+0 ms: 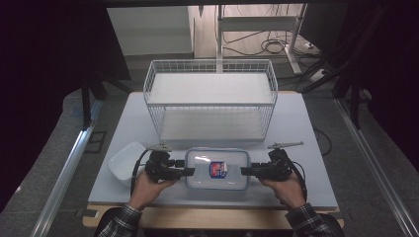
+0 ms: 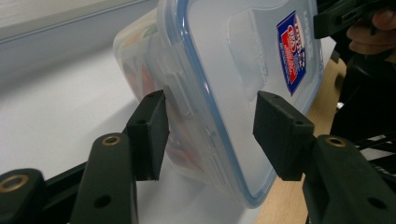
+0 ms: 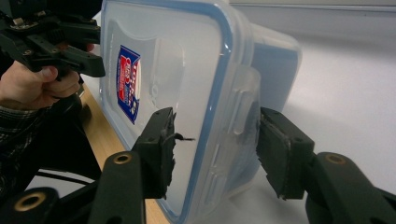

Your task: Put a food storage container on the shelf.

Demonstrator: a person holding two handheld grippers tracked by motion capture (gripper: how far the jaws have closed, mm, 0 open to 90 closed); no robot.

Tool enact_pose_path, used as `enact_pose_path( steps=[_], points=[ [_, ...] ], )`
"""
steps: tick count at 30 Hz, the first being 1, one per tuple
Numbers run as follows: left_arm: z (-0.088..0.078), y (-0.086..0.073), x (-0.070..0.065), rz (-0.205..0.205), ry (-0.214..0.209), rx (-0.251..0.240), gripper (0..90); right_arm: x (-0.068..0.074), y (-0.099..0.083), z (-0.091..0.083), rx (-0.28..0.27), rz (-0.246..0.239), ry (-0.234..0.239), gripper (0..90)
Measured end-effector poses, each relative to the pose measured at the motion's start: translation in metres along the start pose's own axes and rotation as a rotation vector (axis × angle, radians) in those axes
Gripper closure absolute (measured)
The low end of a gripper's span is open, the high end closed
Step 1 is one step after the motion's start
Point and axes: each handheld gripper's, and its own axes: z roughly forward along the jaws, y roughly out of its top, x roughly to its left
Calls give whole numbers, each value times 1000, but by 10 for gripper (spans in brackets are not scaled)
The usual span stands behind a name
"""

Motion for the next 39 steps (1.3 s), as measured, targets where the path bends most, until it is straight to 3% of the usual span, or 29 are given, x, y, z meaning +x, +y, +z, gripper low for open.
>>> enact_pose_path(
  steps=[6,8,9,10,16,17,21,27,33,39],
  points=[
    [0,-3,2,-22,-8,-23,463,2,-4,-3,-14,-11,9,512],
    [2,-3,7,-33,5,-15,401,1,-6,-2,-22,-12,13,508],
    [3,-3,10,-45,-4,-16,401,0,-6,-2,-19,-10,10,502],
    [4,-5,15,-70,-40,-18,388,-1,-7,-1,-20,-3,14,501],
    [6,-7,22,-100,-110,-7,404,-1,-7,-1,-17,-16,10,498],
    [6,-7,20,-88,-112,-1,442,0,-7,-1,-18,-18,7,493],
    [5,-7,19,-84,-113,5,456,2,-7,0,-13,-33,-6,481],
    [2,-10,19,-110,-129,8,481,-6,-15,4,-4,82,52,479],
    [1,-9,15,-127,-113,-7,520,-7,-13,0,-14,102,58,511],
    [2,-9,12,-135,-90,-33,527,-3,-10,-3,-44,83,43,517]
  ],
)
